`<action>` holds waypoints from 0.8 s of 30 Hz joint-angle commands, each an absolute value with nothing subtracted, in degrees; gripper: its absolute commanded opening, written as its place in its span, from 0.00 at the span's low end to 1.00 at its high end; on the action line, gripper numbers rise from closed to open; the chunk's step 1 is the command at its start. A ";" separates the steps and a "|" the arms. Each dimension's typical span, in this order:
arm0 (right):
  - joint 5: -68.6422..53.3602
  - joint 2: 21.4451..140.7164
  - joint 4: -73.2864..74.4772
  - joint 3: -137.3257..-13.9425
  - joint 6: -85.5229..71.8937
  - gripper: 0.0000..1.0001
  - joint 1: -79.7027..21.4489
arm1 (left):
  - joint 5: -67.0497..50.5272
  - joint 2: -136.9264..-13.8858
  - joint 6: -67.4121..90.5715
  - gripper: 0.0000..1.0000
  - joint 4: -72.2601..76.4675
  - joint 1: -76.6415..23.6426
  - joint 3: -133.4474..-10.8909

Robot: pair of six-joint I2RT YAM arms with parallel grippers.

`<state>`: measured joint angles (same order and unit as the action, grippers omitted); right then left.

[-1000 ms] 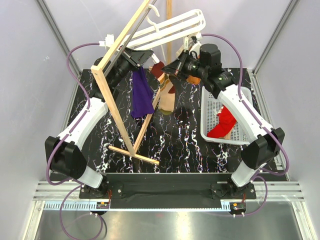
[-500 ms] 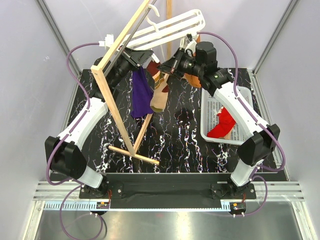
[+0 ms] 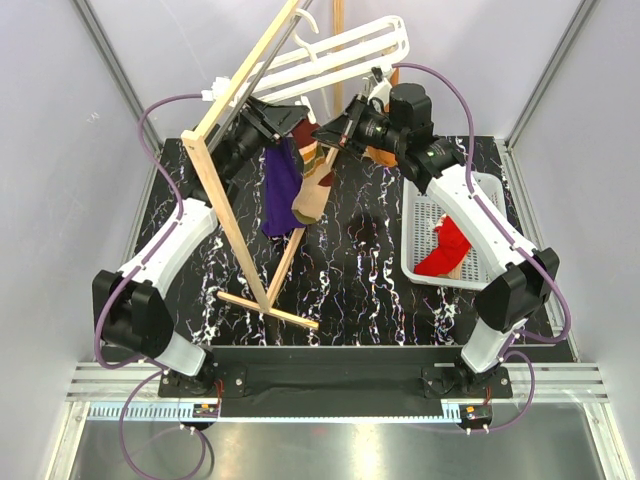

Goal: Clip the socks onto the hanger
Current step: Clamp the sock onto the hanger.

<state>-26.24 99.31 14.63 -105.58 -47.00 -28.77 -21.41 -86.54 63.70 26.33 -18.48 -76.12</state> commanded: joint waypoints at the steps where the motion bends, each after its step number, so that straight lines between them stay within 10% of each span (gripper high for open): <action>1: -27.51 98.17 12.30 -106.44 -47.02 0.04 -29.27 | -24.52 -85.52 64.78 0.47 28.47 -18.55 -75.24; 13: -18.31 94.40 24.16 -103.81 -37.10 0.53 -29.27 | -21.63 -78.68 59.42 0.62 21.55 -18.28 -72.78; 24: -2.73 86.75 36.38 -98.97 -25.50 0.58 -27.95 | -15.73 -69.00 52.82 0.63 3.35 -17.31 -71.63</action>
